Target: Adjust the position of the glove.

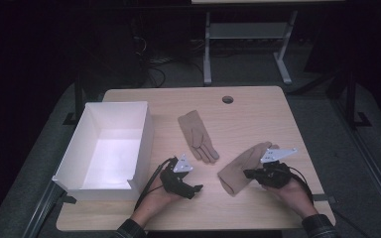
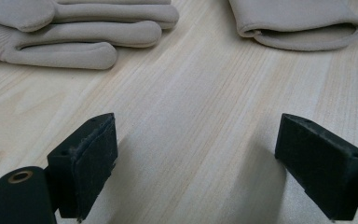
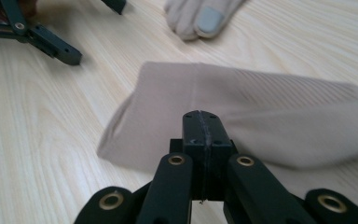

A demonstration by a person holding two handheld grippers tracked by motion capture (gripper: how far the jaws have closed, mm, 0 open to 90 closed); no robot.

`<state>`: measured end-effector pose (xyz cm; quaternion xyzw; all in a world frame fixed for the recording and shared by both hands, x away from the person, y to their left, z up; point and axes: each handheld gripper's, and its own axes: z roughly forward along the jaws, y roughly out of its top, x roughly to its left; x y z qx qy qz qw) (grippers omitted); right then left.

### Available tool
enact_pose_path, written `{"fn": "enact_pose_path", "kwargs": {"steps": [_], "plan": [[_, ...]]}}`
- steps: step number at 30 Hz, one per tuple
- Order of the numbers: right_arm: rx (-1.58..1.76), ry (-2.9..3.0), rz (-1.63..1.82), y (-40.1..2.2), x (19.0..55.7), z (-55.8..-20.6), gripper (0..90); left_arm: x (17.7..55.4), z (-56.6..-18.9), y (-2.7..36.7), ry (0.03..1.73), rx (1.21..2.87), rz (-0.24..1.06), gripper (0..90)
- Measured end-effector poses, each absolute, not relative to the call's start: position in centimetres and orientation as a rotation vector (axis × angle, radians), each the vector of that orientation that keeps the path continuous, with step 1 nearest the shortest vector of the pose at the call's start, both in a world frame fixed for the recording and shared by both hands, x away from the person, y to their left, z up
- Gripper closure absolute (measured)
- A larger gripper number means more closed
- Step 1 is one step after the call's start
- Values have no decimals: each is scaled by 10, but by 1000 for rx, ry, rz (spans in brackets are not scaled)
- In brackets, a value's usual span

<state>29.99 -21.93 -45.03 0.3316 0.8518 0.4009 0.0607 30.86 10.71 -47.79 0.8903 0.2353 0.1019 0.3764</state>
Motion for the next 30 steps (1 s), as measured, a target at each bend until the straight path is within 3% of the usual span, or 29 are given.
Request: {"fn": "enact_pose_path", "kwargs": {"steps": [15,30], "plan": [[902,2631,1237,-170,316,-451,900,308,-478,107,611,2267,256,124],[903,2705,1150,-162,321,-468,900,308,-478,107,603,2278,259,124]]}}
